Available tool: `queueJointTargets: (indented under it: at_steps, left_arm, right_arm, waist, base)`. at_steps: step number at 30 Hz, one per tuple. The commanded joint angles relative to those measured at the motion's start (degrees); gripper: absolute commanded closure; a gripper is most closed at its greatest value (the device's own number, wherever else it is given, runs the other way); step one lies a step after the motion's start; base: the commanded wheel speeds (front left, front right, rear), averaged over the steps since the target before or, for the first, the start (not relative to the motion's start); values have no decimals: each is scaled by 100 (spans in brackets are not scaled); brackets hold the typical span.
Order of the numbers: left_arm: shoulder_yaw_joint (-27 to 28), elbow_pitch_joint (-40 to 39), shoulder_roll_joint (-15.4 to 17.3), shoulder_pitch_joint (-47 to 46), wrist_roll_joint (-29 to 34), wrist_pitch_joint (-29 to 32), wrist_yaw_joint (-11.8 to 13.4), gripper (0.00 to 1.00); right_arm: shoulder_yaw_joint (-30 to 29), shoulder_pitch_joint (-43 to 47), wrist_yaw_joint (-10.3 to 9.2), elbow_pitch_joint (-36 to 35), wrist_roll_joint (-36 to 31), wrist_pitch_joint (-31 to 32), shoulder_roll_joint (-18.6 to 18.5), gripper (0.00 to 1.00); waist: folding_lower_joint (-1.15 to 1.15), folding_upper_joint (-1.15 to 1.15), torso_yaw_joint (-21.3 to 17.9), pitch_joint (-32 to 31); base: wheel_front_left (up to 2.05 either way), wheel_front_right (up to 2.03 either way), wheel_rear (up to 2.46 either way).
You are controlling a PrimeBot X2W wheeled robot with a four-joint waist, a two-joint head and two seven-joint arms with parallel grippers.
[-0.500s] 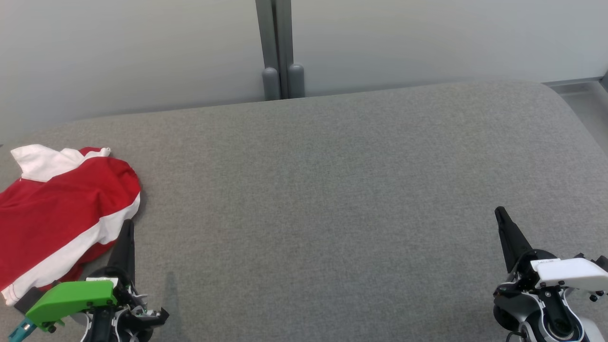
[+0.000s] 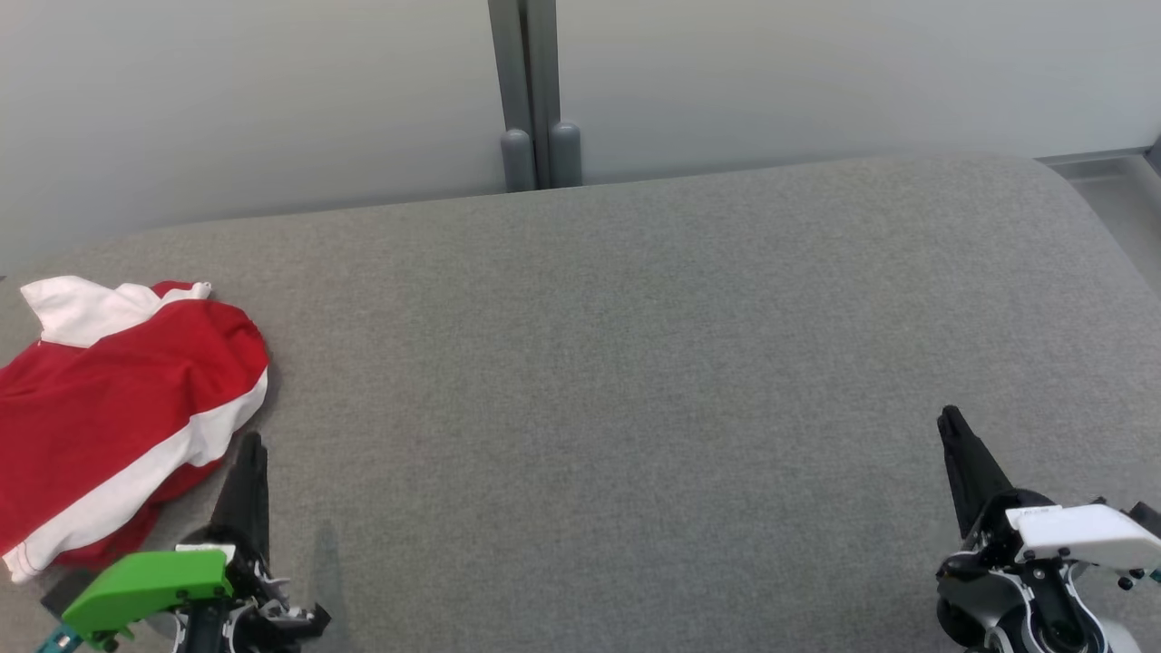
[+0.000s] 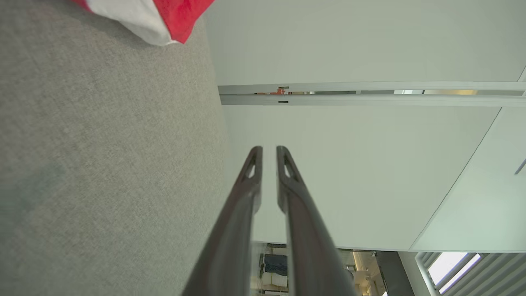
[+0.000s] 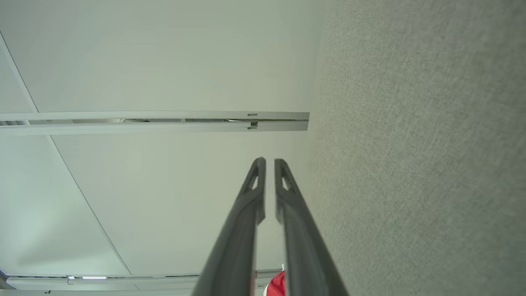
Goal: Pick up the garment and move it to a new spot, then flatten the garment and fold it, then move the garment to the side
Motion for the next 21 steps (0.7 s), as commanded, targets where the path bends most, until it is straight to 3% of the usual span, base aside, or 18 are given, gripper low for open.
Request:
queueJointTargets:
  at_steps: [1, 13, 21]
  left_arm:
    - [-12, 26, -8, 28, 2, -6, 0, 0]
    - [-343, 62, -20, 170, 111, -286, 4, 0]
    - [-470, -67, -11, 153, 549, -499, 2, 0]
  right_arm:
    - [6, 19, 0, 29, -3, -7, 10, 0]
    - [66, 180, 0, 141, -264, -288, 33, 0]
    - [-39, 185, 1, 23, -997, -503, 21, 0]
  waist:
    - [0, 0, 0, 0]
    - [0, 0, 2, 2]
    - [0, 0, 4, 8]
  base:
    - [0, 0, 0]
    - [0, 0, 0]
    - [0, 0, 0]
